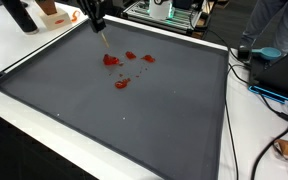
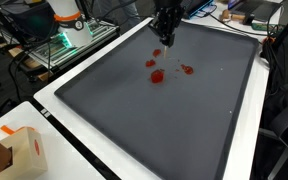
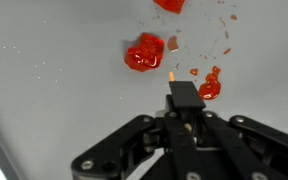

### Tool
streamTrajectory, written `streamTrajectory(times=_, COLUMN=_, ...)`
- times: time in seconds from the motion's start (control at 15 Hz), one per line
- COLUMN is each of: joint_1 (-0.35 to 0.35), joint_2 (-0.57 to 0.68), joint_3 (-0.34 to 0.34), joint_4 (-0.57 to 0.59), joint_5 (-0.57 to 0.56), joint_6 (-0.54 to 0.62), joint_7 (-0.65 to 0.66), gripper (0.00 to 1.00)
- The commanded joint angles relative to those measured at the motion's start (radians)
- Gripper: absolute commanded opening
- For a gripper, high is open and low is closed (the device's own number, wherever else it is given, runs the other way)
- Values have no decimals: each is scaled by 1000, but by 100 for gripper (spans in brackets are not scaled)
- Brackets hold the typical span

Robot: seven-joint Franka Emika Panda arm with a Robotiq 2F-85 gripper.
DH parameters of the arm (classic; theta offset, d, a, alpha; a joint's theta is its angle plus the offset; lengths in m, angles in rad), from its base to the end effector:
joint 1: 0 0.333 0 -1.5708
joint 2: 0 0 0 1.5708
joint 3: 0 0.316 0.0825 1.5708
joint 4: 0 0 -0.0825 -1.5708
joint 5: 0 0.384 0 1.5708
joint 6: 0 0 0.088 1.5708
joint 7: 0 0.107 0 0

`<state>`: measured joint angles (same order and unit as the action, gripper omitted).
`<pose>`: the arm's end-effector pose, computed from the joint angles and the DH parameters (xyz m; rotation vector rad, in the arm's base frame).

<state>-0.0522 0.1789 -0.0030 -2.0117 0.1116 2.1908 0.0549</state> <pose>0.5854 -0.0283 0.3666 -3.0396 0.2665 -0.0003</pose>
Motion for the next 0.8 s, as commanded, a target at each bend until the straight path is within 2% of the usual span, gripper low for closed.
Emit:
streamTrajectory(times=0.0, joint_1=25, joint_2=-23, joint_3=-15, joint_4=-10, joint_5=-77, joint_6=-31, joint_7=61, gripper=3)
streamTrajectory(times=0.07, joint_1=15, joint_2=-4, joint_3=-8, joint_4=2, joint_5=-32, joint_6=-4, joint_7=23, gripper=3)
streamTrajectory(times=0.13, joint_1=17, joint_2=-4, joint_3=-8, joint_4=2, joint_5=-35, joint_6=-4, joint_7=25, gripper=13)
streamTrajectory(times=0.6, joint_1=17, joint_2=-4, joint_3=-8, joint_4=2, joint_5=-35, joint_6=-3, joint_7=25, gripper=13)
streamTrajectory(times=0.67, joint_1=17, joint_2=-4, joint_3=-8, joint_4=3, joint_5=-35, joint_6=-3, joint_7=25, gripper=3)
streamTrajectory(times=0.73, joint_1=25, joint_2=5, joint_3=-13, joint_4=9, joint_5=-63, joint_6=-10, joint_7=69, gripper=3)
